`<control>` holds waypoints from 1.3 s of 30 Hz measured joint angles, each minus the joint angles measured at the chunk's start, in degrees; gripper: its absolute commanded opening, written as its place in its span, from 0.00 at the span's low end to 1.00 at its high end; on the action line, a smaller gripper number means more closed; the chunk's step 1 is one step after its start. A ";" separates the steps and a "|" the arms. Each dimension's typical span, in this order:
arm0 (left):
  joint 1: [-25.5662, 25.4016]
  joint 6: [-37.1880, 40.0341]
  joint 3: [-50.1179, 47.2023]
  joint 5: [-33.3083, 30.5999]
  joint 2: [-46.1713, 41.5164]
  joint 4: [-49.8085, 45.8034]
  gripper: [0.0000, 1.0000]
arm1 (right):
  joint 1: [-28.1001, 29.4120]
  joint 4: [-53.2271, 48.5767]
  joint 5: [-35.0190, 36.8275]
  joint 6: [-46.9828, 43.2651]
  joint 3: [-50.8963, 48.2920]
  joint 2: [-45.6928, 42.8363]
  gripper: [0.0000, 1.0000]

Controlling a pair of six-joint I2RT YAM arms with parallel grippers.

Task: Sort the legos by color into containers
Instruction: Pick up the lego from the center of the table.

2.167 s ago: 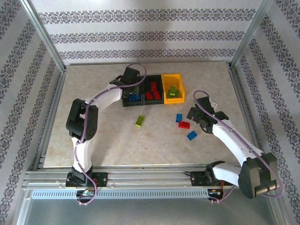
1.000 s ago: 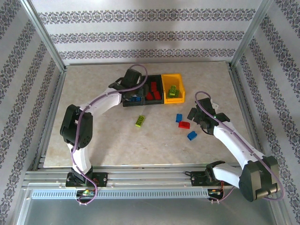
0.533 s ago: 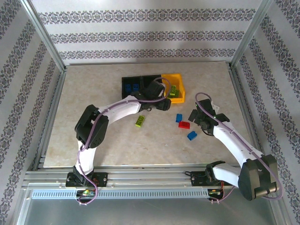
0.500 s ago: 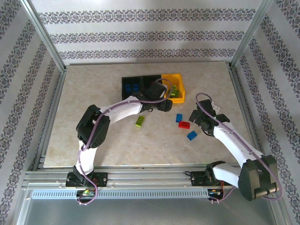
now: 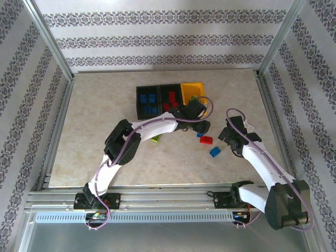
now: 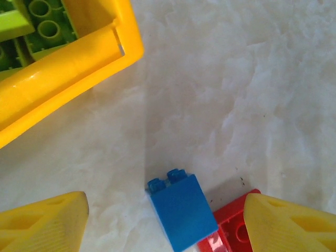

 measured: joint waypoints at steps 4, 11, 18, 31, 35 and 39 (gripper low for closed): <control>-0.46 0.92 4.26 -0.09 3.72 -2.43 0.75 | -0.22 0.00 -0.02 0.00 -0.20 -0.31 0.98; -1.18 2.12 6.78 -1.53 6.60 -5.97 0.71 | -0.22 0.04 -0.04 0.00 -0.44 -1.03 0.98; -1.18 3.23 7.54 -3.04 7.10 -7.87 0.62 | -0.22 0.07 -0.07 0.02 -0.48 -1.84 0.98; -1.18 4.37 7.63 -4.98 7.80 -9.09 0.33 | -0.22 0.24 -0.11 0.20 -0.96 -3.56 0.98; -1.18 4.42 7.26 -6.08 7.65 -8.83 0.33 | -0.22 0.24 -0.11 0.20 -1.07 -4.11 0.98; -1.11 4.52 3.26 -7.82 4.94 -8.20 0.33 | -0.22 0.20 -0.35 0.20 -1.18 -4.61 0.98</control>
